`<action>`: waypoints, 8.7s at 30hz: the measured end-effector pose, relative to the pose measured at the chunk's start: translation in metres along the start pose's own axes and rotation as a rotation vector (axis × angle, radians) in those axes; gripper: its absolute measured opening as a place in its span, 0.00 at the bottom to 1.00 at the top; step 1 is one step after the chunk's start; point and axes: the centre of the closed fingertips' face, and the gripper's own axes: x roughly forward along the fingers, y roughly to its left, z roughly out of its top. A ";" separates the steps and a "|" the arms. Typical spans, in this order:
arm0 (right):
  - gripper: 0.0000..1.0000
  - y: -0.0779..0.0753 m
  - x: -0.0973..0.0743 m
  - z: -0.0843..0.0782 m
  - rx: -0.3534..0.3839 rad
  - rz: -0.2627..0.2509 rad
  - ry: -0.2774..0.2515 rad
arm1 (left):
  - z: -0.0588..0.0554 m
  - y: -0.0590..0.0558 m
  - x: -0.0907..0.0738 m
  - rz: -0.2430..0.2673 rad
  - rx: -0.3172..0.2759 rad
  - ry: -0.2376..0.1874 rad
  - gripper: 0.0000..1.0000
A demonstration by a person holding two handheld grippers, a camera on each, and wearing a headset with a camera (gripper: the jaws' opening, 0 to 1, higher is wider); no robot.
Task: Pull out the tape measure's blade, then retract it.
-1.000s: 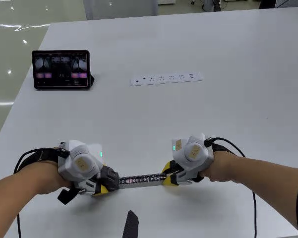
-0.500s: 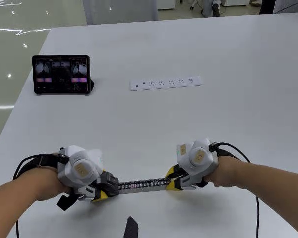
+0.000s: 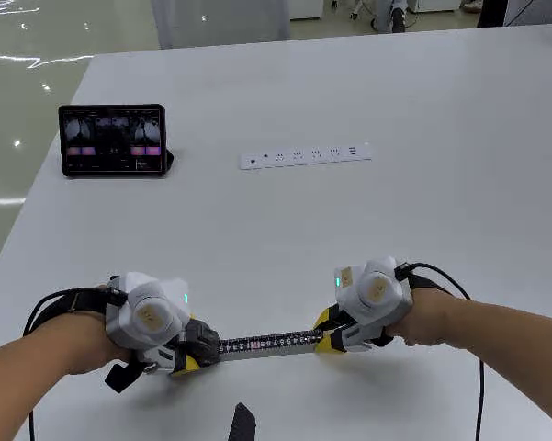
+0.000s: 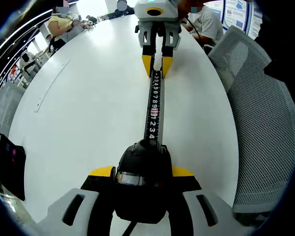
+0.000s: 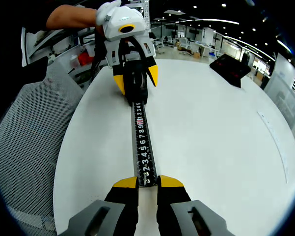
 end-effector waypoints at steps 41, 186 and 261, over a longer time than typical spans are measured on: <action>0.10 -0.003 -0.018 -0.025 0.019 -0.011 0.013 | -0.001 -0.001 0.000 0.004 0.000 0.002 0.36; 0.38 -0.001 -0.059 -0.060 0.011 -0.018 0.161 | 0.007 -0.015 -0.021 -0.102 -0.049 -0.033 0.73; 0.99 0.033 -0.129 -0.113 0.440 -0.436 -0.188 | -0.051 -0.027 -0.079 0.347 -0.687 -0.391 0.99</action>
